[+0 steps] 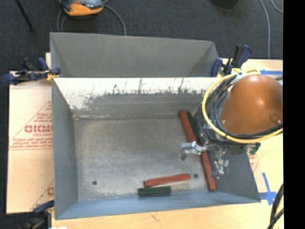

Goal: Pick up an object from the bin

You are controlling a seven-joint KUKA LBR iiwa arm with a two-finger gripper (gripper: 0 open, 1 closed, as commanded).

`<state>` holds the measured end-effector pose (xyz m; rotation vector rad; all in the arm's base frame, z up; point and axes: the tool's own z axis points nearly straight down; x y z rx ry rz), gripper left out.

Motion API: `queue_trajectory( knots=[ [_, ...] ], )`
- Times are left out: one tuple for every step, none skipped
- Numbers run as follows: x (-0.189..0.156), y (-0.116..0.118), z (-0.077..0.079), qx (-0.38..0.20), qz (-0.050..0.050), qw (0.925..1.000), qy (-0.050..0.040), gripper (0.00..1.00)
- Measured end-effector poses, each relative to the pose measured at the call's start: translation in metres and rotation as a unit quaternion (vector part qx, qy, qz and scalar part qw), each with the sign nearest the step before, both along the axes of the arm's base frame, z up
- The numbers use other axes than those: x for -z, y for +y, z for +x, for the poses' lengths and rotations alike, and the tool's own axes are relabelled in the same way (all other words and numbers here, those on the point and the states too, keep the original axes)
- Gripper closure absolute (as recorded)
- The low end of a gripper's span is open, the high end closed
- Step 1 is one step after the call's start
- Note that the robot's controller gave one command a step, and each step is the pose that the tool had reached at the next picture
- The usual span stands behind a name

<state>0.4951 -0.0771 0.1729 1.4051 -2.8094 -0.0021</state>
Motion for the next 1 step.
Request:
queue_trajectory(
  knots=[
    [-0.0025, 0.0006, 0.0004, 0.000, 0.000, 1.0000, -0.0018, 0.00]
  ],
)
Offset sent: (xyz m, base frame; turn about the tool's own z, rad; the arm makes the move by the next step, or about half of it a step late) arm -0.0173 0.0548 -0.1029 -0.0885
